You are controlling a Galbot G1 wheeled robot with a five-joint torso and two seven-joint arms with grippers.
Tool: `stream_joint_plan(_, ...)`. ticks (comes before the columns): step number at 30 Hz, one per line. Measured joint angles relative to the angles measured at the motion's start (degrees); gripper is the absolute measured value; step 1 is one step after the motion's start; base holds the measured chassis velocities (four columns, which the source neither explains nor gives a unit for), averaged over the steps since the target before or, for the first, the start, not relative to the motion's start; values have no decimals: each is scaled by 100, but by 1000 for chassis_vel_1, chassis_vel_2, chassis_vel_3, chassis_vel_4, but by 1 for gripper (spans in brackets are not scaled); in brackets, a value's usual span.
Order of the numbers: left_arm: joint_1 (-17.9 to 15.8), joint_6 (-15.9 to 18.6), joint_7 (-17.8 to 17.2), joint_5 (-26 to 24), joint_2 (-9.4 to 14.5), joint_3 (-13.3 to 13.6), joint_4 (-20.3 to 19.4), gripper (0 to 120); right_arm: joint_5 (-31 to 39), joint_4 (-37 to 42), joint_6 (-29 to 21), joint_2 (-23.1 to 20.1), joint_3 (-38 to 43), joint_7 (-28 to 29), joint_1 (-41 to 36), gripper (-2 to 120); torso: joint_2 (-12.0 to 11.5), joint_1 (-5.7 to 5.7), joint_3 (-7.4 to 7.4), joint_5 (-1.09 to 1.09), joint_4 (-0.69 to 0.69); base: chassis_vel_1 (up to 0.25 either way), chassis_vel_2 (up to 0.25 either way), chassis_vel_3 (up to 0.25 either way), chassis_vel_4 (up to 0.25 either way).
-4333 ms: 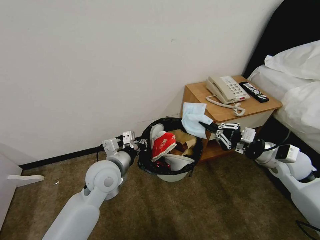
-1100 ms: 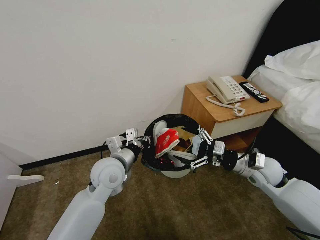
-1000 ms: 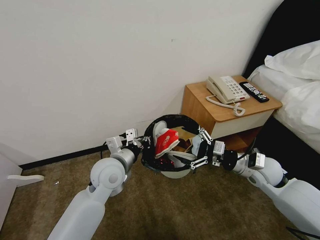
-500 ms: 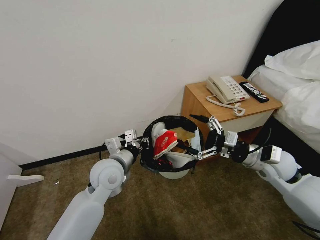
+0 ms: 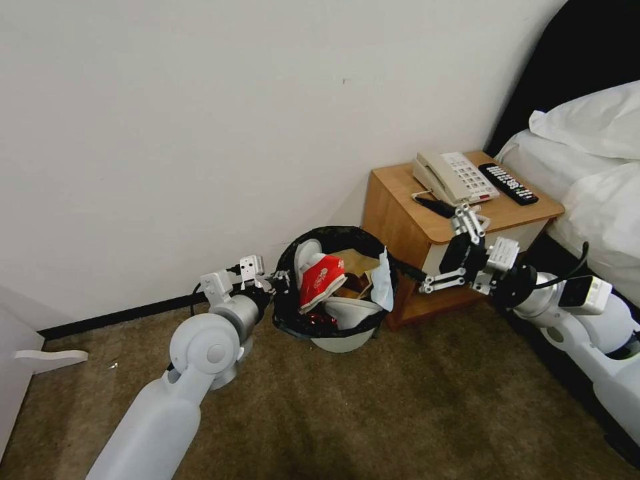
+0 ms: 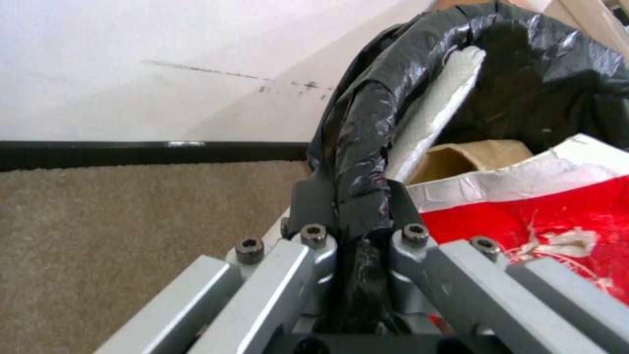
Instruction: Pick up the trash bin, then pick up the garbage from the floor and place it into the trash bin.
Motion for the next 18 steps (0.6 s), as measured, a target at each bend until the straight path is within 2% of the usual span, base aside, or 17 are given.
stream_joint_plan(10, 125, -2, -53, -212, 72, -289, -207, 4, -12, -229, 15, 118, 68, 17, -131, 100, 0, 0, 0, -1, 1, 0, 0, 0, 0)
stream_joint_plan(18, 209, 20, -196, -594, 113, -517, -400, 4, -238, -479, 15, 114, 144, 3, -913, 100, 0, 0, 0, 0, -1, 0, 0, 0, 0)
